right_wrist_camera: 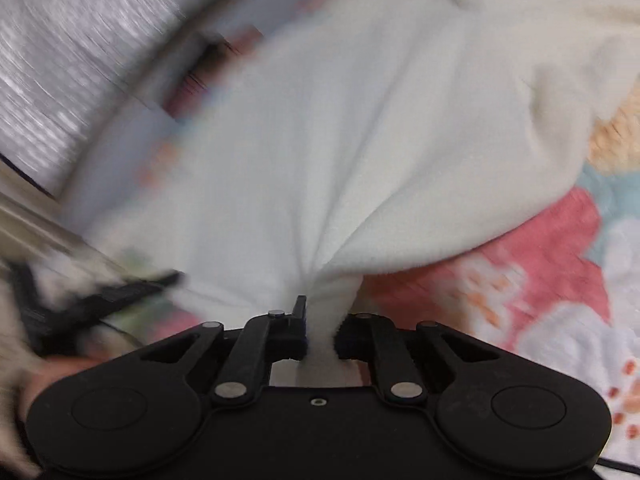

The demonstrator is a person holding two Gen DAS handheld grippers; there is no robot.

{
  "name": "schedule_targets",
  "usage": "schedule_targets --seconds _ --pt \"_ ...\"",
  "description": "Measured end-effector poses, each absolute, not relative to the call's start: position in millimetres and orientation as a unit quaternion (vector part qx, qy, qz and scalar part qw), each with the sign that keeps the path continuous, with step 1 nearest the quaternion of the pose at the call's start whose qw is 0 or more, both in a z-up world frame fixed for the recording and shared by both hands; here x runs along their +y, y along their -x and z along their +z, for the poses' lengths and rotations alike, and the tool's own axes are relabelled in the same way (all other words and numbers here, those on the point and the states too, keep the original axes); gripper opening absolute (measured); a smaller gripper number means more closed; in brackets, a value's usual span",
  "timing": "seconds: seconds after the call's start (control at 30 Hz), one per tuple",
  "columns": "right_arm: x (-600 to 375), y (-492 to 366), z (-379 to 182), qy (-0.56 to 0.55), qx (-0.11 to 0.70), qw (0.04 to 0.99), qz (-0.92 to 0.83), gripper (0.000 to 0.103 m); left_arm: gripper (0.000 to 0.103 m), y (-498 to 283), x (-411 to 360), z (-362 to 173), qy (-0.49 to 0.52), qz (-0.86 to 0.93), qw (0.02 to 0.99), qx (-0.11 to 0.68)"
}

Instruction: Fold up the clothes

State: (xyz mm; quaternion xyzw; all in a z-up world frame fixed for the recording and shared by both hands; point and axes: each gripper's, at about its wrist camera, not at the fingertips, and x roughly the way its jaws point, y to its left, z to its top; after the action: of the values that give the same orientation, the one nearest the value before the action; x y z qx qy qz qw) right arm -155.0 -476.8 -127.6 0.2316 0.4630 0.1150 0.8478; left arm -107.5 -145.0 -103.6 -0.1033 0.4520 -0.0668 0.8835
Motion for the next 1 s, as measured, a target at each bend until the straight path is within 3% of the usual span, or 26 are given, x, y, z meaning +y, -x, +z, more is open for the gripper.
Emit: schedule_targets --seconds 0.1,0.2,0.33,0.4,0.47,0.6,0.67,0.8,0.9,1.0 --pt "-451 156 -120 -0.152 0.462 0.867 0.109 0.013 0.003 110 -154 -98 0.069 -0.064 0.892 0.442" --pt "-449 157 -111 -0.142 0.455 0.873 0.105 0.013 0.006 110 -154 -95 0.06 -0.065 0.893 0.441" --pt "-454 160 -106 -0.142 0.455 0.874 0.095 0.015 0.017 111 -158 -90 0.045 -0.062 0.891 0.447" --pt "-447 157 -103 -0.113 0.454 0.879 0.086 0.026 0.029 115 -162 -84 0.012 -0.054 0.895 0.442" --pt "-443 160 -95 -0.101 0.458 0.88 0.076 0.029 0.048 116 -164 -74 -0.012 -0.045 0.899 0.436" --pt "-449 178 -86 -0.096 0.447 0.888 0.043 0.045 0.061 127 -162 -54 -0.014 -0.055 0.893 0.447" --pt "-447 184 -78 -0.073 0.442 0.894 0.017 0.048 0.071 136 -164 -44 -0.028 -0.058 0.893 0.446" --pt "-434 196 -44 -0.04 0.429 0.902 0.006 0.053 0.083 154 -170 -18 -0.062 -0.058 0.899 0.431" --pt "-430 207 -10 -0.04 0.406 0.913 -0.002 0.071 0.086 164 -172 4 -0.071 -0.057 0.902 0.422" --pt "-421 214 17 -0.04 0.385 0.922 -0.006 0.081 0.091 174 -172 29 -0.075 -0.06 0.908 0.407"
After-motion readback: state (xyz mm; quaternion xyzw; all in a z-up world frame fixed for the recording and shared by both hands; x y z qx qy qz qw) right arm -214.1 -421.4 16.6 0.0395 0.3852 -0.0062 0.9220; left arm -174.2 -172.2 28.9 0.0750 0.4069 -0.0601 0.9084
